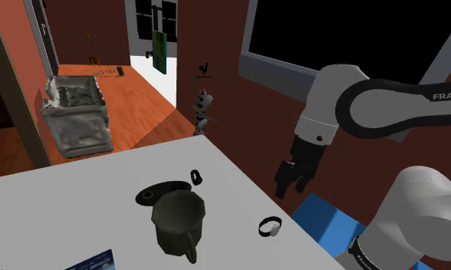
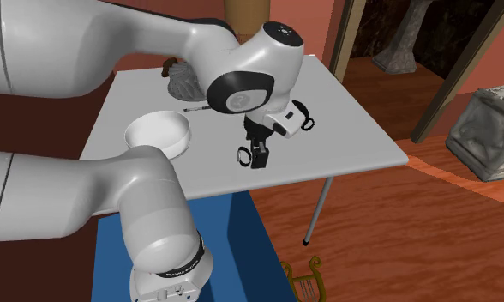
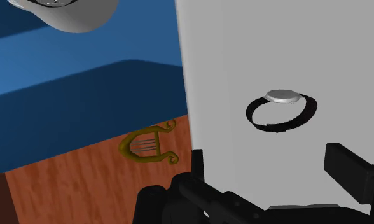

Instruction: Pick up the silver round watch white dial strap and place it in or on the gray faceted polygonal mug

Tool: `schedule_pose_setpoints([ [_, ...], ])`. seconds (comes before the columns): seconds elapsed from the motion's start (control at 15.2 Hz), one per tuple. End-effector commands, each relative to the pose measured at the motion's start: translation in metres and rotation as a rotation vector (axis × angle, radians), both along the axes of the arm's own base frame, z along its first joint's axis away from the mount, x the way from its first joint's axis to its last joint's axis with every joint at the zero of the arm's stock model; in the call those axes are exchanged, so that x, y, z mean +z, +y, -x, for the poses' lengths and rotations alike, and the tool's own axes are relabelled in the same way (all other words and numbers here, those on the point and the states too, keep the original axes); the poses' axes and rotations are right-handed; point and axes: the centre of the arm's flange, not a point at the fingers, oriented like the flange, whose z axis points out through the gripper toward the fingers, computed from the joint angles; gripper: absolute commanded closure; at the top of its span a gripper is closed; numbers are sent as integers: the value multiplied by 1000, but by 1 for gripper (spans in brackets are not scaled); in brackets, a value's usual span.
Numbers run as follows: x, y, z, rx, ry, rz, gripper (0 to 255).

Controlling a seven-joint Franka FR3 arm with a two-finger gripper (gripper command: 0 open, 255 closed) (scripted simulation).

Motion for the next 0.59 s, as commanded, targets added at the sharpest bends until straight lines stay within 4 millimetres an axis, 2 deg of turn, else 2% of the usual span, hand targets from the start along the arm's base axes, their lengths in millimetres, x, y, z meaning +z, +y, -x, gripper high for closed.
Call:
schedule_pose_setpoints([
  [0.0,-21,13,2,-17,2,-12,0],
  [0.53,-63,24,5,-19,2,-14,0],
])
